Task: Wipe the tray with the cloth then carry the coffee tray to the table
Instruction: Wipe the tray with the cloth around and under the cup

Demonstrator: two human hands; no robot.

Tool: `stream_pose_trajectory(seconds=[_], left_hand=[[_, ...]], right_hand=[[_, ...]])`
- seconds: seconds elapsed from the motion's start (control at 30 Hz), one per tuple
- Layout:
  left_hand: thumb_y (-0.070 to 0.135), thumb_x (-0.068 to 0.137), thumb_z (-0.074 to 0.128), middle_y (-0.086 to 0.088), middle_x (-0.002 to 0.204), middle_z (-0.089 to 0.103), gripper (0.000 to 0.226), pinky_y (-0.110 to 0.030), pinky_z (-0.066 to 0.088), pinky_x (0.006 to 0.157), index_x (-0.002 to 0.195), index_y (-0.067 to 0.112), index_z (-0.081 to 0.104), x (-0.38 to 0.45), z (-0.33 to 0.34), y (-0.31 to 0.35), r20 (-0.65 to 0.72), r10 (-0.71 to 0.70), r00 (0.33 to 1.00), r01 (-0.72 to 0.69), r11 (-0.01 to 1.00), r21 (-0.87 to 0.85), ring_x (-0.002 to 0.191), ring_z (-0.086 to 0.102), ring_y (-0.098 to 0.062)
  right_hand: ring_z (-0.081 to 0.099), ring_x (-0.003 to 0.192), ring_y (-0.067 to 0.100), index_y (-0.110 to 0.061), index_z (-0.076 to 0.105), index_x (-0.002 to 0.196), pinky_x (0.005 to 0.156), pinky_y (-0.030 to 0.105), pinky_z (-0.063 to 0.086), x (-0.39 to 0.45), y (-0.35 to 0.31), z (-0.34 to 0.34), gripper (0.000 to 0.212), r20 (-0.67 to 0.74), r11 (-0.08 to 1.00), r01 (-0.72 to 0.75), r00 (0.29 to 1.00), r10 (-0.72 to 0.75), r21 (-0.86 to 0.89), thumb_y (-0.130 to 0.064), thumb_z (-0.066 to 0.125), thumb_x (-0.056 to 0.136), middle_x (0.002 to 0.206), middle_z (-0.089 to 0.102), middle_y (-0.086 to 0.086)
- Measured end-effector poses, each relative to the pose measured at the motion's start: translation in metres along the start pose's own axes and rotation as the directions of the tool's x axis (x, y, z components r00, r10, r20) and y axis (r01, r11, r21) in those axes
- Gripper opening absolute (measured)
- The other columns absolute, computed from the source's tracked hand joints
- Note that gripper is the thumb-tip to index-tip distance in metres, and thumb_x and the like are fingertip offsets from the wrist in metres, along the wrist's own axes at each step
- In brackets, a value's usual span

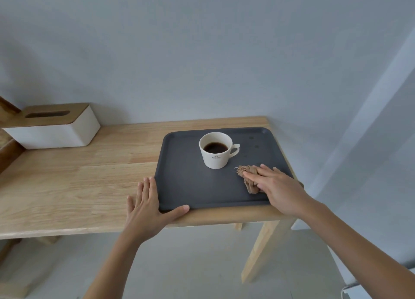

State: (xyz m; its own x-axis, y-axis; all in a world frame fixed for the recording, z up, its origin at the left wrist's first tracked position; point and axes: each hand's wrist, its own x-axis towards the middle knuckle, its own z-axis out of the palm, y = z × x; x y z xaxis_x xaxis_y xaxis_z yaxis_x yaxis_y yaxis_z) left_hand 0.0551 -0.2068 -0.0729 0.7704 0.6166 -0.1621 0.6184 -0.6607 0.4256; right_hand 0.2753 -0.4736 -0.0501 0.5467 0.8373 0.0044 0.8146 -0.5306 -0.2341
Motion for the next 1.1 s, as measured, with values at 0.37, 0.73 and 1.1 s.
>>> stream_pose_trajectory(seconds=[0.37,0.73,1.1], left_hand=[[0.054,0.072,0.075,0.0,0.161,0.017,0.106,-0.034,0.019,0.118,0.153,0.018,0.017,0.047,-0.014,0.081,-0.218,0.087,0.972,-0.174,0.89,-0.421,0.149,0.018,-0.017],[0.023,0.066,0.087,-0.002,0.117,0.068,0.063,-0.035,0.053,0.097,0.121,0.015,0.058,0.085,0.005,0.104,-0.232,0.076,0.97,-0.206,0.765,-0.61,0.108,0.064,-0.015],[0.022,0.067,0.087,-0.001,0.116,0.068,0.064,-0.032,0.052,0.096,0.123,0.013,0.057,0.132,-0.042,0.048,-0.252,0.095,0.963,-0.234,0.76,-0.606,0.108,0.064,-0.016]], right_hand=[[0.045,0.135,0.023,-0.021,0.037,0.145,0.11,0.039,0.04,0.067,-0.008,-0.039,0.06,-0.055,0.867,-0.076,0.992,0.118,0.492,-0.016,0.062,0.091,0.147,0.047,0.004],[0.066,0.099,0.014,-0.02,0.062,0.123,0.092,0.035,0.053,0.101,-0.027,-0.028,0.047,-0.196,0.831,0.008,0.973,0.122,0.556,-0.017,0.076,0.079,0.114,0.071,-0.001],[0.067,0.098,0.019,-0.021,0.065,0.12,0.094,0.042,0.052,0.168,-0.079,-0.024,0.043,-0.179,0.774,0.023,0.977,0.117,0.633,-0.015,0.074,0.079,0.111,0.072,-0.001]])
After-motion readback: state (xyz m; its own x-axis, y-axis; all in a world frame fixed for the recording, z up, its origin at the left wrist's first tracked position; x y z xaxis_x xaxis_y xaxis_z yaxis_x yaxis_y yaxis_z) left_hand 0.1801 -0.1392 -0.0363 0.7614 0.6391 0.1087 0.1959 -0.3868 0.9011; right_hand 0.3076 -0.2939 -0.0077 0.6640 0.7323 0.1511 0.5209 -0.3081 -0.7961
